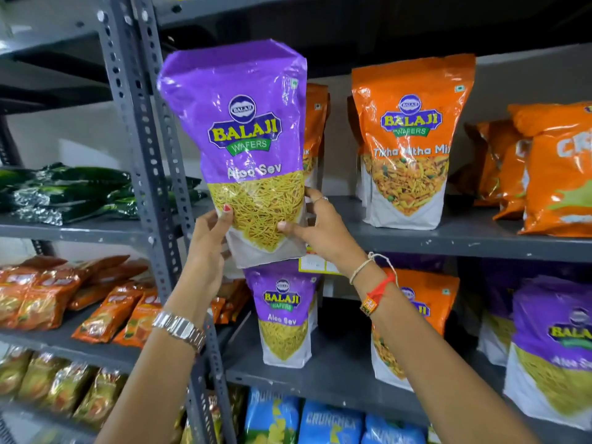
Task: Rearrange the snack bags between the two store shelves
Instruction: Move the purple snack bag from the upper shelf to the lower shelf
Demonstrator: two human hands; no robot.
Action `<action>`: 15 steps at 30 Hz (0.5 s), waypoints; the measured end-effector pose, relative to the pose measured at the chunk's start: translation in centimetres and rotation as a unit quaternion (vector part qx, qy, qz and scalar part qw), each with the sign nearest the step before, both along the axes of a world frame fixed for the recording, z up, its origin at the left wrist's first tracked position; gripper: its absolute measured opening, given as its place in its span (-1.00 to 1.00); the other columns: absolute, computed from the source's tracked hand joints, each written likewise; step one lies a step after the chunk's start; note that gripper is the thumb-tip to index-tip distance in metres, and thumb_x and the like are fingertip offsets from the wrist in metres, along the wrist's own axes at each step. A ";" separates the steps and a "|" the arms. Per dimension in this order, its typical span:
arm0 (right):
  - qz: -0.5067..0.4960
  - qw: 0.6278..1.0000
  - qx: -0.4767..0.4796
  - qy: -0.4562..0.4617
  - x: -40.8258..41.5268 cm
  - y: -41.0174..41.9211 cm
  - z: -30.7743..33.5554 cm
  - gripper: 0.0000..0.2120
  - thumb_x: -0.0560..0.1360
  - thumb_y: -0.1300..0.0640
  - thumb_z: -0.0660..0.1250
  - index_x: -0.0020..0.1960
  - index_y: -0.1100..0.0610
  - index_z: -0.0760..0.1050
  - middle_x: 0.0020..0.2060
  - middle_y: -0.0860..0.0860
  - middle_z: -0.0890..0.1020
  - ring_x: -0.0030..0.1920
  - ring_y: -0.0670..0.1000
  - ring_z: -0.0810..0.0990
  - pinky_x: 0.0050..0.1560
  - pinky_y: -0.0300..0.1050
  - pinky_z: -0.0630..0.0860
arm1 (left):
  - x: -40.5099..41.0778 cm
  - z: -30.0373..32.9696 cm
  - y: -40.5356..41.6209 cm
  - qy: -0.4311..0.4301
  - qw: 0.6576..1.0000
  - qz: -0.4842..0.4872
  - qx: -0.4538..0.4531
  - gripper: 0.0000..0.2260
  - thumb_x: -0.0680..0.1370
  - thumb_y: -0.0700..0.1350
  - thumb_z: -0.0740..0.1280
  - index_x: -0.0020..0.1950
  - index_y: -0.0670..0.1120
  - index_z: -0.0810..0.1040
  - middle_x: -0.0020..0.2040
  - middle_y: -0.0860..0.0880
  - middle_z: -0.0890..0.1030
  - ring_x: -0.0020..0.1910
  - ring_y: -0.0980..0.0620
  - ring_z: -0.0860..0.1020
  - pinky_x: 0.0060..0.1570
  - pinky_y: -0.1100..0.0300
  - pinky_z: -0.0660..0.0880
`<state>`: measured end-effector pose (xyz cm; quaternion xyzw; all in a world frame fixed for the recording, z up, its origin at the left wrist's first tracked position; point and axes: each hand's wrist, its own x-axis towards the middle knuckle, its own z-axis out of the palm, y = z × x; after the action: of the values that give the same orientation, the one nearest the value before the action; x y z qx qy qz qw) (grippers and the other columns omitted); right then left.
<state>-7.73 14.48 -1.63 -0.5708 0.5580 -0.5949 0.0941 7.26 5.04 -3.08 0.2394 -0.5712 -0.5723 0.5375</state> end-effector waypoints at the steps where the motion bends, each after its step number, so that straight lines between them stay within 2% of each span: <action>1: 0.012 1.000 0.000 -0.006 0.3 0.7 -0.9 -0.40 0.40 0.21 0.48 0.36 0.11 0.31 0.11 -0.09 0.50 0.18 -0.05 0.45 0.23 -0.17 0.39 | 0.8 -0.8 0.8 -0.001 1.000 -0.013 -0.016 -0.68 0.51 0.02 0.24 0.20 -0.10 0.37 0.06 -0.04 0.57 -0.05 0.00 0.55 -0.12 0.08 0.50; 4: 0.039 0.999 0.011 -0.030 0.8 2.5 -4.8 -0.39 0.33 0.16 0.51 0.30 0.02 0.32 0.17 -0.02 0.54 0.27 0.04 0.50 0.33 0.00 0.44 | 2.7 -3.9 2.6 -0.003 0.997 -0.046 -0.056 -0.74 0.40 -0.03 0.30 0.05 -0.06 0.41 -0.03 0.01 0.57 -0.17 0.19 0.60 -0.25 0.30 0.54; 5: 0.040 0.998 0.022 -0.038 0.8 3.1 -6.4 -0.38 0.32 0.13 0.50 0.30 0.03 0.33 0.21 0.02 0.55 0.30 0.07 0.50 0.34 0.02 0.44 | 3.1 -5.2 2.9 -0.021 0.997 -0.051 -0.054 -0.73 0.36 -0.03 0.33 0.01 -0.04 0.42 -0.02 0.00 0.57 -0.14 0.16 0.61 -0.22 0.27 0.55; 6: 0.041 0.998 0.034 -0.046 0.7 3.7 -8.0 -0.38 0.32 0.14 0.50 0.31 0.04 0.34 0.25 0.06 0.55 0.31 0.08 0.50 0.34 -0.02 0.45 | 3.5 -6.6 3.4 -0.045 0.996 -0.055 -0.051 -0.73 0.34 -0.04 0.36 0.00 -0.01 0.42 -0.01 0.00 0.58 -0.09 0.09 0.60 -0.17 0.20 0.54; 8: 0.043 0.995 0.066 -0.059 0.3 4.9 -11.3 -0.42 0.36 0.25 0.50 0.29 0.03 0.34 0.23 0.07 0.54 0.27 0.04 0.51 0.24 -0.28 0.48 | 3.9 -9.8 4.1 -0.088 0.993 -0.061 -0.047 -0.75 0.38 -0.14 0.39 0.00 0.01 0.42 -0.02 0.01 0.59 -0.07 0.05 0.59 -0.13 0.14 0.54; 10: 0.050 0.991 0.103 -0.068 -0.1 6.1 -14.5 -0.45 0.39 0.33 0.46 0.24 -0.03 0.33 0.17 0.01 0.55 0.16 -0.15 0.54 0.10 -0.45 0.48 | 4.0 -13.1 5.0 -0.121 0.989 -0.067 -0.045 -0.71 0.40 -0.24 0.39 0.05 -0.06 0.39 -0.03 0.02 0.58 -0.12 0.17 0.61 -0.16 0.25 0.57; 11: 0.053 0.989 0.121 -0.071 -0.3 6.5 -16.0 -0.44 0.39 0.35 0.45 0.22 -0.07 0.33 0.14 -0.02 0.55 0.11 -0.27 0.54 0.07 -0.48 0.47 | 3.9 -14.7 5.5 -0.132 0.988 -0.069 -0.044 -0.68 0.40 -0.29 0.38 0.08 -0.10 0.37 -0.04 0.02 0.57 -0.14 0.24 0.60 -0.17 0.32 0.57; 13: 0.055 0.983 0.160 -0.077 -0.9 7.1 -19.2 -0.42 0.38 0.38 0.44 0.21 -0.09 0.32 0.11 -0.04 0.55 0.05 -0.39 0.54 0.04 -0.50 0.46 | 3.6 -17.8 6.4 -0.150 0.985 -0.075 -0.031 -0.65 0.40 -0.39 0.36 0.07 -0.13 0.34 -0.06 0.02 0.55 -0.19 0.31 0.59 -0.17 0.37 0.56; 15: 0.063 0.976 0.188 -0.089 -1.8 7.4 -22.1 -0.41 0.38 0.43 0.42 0.25 -0.01 0.31 0.11 -0.01 0.56 0.07 -0.34 0.56 0.02 -0.48 0.47 | 3.2 -20.7 6.8 -0.170 0.982 -0.081 -0.013 -0.66 0.39 -0.41 0.36 0.01 -0.09 0.35 -0.08 0.01 0.54 -0.20 0.30 0.59 -0.17 0.34 0.56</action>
<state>-9.49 21.87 -23.76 -0.5217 0.6124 -0.5203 0.2865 10.51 11.88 -23.79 0.2789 -0.6791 -0.5577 0.3873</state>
